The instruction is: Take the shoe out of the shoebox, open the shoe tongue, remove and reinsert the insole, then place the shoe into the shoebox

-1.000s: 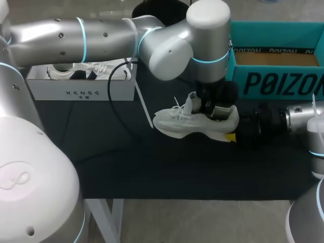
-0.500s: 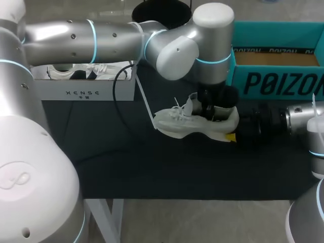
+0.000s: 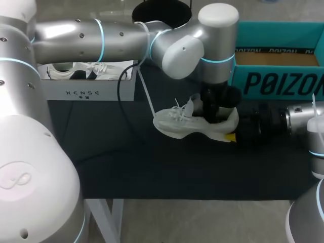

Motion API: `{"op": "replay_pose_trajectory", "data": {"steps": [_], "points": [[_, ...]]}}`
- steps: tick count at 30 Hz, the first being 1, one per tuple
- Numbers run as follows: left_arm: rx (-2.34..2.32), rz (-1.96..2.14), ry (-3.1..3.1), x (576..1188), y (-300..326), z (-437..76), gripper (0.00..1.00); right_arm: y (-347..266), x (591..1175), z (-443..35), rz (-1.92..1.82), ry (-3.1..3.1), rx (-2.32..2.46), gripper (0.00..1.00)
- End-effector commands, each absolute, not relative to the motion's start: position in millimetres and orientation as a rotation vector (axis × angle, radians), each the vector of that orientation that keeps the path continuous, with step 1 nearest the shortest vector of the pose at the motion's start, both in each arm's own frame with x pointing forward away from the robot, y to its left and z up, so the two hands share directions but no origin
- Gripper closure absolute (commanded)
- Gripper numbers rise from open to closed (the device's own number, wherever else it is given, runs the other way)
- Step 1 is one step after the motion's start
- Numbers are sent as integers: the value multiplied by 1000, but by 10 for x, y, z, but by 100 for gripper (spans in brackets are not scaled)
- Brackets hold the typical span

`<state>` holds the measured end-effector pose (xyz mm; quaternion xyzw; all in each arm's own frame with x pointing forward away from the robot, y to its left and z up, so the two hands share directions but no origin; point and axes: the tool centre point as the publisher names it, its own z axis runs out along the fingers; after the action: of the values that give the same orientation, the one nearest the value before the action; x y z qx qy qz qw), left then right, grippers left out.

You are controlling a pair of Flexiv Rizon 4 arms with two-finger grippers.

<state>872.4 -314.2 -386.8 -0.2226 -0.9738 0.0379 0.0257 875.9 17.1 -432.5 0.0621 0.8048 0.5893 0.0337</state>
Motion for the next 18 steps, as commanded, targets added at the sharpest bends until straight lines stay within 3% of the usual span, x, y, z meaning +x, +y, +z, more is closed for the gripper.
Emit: {"op": "replay_pose_trajectory", "data": {"steps": [1, 14, 18], "points": [[-690, 110, -3006, 8717, -3165, -3898, 64, 191, 8769, -4358, 1810, 2477, 194, 100], [-704, 65, -3006, 8763, -3179, -4251, 54, 191, 8769, -4358, 1810, 2477, 194, 100], [-719, 43, -3021, 8804, -3239, -4452, 26, 191, 8769, -4358, 1810, 2477, 194, 100]]}}
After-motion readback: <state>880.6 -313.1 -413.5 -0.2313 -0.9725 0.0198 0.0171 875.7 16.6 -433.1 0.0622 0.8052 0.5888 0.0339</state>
